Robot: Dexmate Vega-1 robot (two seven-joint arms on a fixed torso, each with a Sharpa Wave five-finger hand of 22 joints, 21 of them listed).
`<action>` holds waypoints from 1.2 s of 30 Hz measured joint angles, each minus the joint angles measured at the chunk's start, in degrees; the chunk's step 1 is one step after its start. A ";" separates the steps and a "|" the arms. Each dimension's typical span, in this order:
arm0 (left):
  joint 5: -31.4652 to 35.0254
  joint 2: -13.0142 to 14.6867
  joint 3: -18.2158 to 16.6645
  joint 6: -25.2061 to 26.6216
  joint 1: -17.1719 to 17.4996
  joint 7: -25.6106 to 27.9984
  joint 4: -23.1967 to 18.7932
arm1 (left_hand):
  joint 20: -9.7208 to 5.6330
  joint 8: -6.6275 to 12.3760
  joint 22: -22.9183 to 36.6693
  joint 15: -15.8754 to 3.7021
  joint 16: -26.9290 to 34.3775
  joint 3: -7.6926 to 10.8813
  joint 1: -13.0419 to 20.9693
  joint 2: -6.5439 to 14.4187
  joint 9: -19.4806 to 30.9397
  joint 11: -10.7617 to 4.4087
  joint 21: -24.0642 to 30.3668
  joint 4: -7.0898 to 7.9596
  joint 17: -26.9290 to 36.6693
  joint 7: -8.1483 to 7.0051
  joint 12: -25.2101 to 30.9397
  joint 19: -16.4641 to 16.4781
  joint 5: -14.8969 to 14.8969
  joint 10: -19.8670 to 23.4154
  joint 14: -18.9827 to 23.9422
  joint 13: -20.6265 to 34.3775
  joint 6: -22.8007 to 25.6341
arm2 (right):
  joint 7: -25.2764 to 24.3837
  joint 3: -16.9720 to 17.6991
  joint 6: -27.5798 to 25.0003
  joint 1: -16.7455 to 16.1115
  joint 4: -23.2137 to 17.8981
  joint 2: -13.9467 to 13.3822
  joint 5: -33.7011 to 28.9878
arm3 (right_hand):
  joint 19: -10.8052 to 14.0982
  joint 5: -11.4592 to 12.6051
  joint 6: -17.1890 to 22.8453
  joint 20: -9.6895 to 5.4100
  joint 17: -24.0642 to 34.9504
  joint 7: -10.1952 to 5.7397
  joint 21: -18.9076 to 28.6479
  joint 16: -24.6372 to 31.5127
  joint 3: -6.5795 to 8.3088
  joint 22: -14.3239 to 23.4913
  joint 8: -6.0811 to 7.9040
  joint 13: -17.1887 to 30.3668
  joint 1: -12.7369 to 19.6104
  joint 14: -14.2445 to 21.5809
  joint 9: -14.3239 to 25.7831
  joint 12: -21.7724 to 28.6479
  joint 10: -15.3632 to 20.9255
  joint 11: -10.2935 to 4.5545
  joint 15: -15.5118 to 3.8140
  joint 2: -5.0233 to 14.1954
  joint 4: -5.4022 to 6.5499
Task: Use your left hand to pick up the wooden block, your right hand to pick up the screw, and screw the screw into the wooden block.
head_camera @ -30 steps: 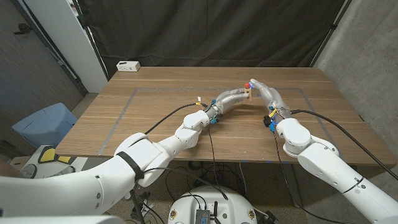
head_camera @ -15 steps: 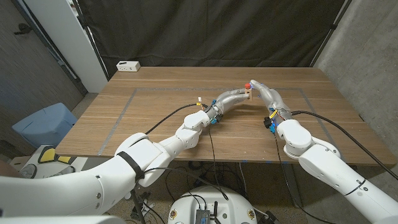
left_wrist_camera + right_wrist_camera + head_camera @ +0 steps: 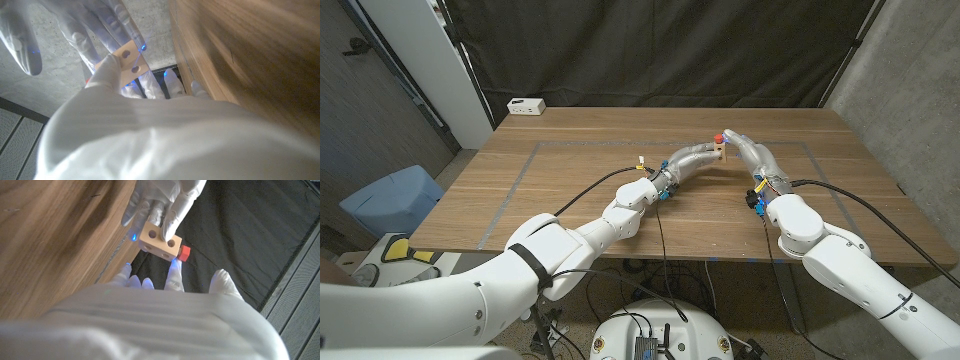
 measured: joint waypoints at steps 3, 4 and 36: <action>-0.05 -0.18 -0.07 0.14 -0.04 -0.08 0.47 | 0.00 0.00 0.00 0.00 0.00 0.00 -0.01 0.00 0.00 0.00 0.00 0.00 0.00 0.00 0.00 0.00 -0.01 0.00 0.00 0.00 0.00 | -0.05 0.03 -0.33 -0.22 -0.49 -0.16 -0.15 | 0.00 0.00 0.00 0.00 0.00 0.00 0.00 0.00 0.00 0.00 0.00 0.00 0.00 0.00 0.01 0.00 0.00 0.00 0.00 0.00 0.00; -0.06 -0.20 -0.08 0.17 -0.05 -0.09 0.53 | 0.00 0.00 0.00 0.00 0.00 0.00 -0.01 0.01 0.00 0.00 0.00 0.00 0.00 0.00 0.00 0.00 -0.10 0.00 0.00 0.00 0.00 | -0.07 0.05 -0.47 -0.31 -0.76 -0.25 -0.24 | 0.00 0.00 0.00 0.00 0.00 0.00 0.00 0.00 0.00 0.00 0.00 0.00 0.00 0.00 0.01 0.00 0.00 0.00 0.00 0.00 0.00; 0.02 -1.28 -0.51 2.59 -2.22 0.17 3.39 | 0.00 0.00 0.00 0.00 0.00 0.00 -0.27 -0.17 -0.03 0.13 0.00 0.00 -0.09 0.00 0.01 0.00 0.13 0.13 0.00 0.01 0.00 | 0.66 -1.17 -3.42 0.04 -3.11 -1.27 -1.45 | 0.00 0.00 0.41 0.00 0.00 -0.41 0.00 0.00 0.00 0.00 0.01 0.00 0.00 0.00 0.08 0.00 0.00 0.00 0.00 0.00 0.00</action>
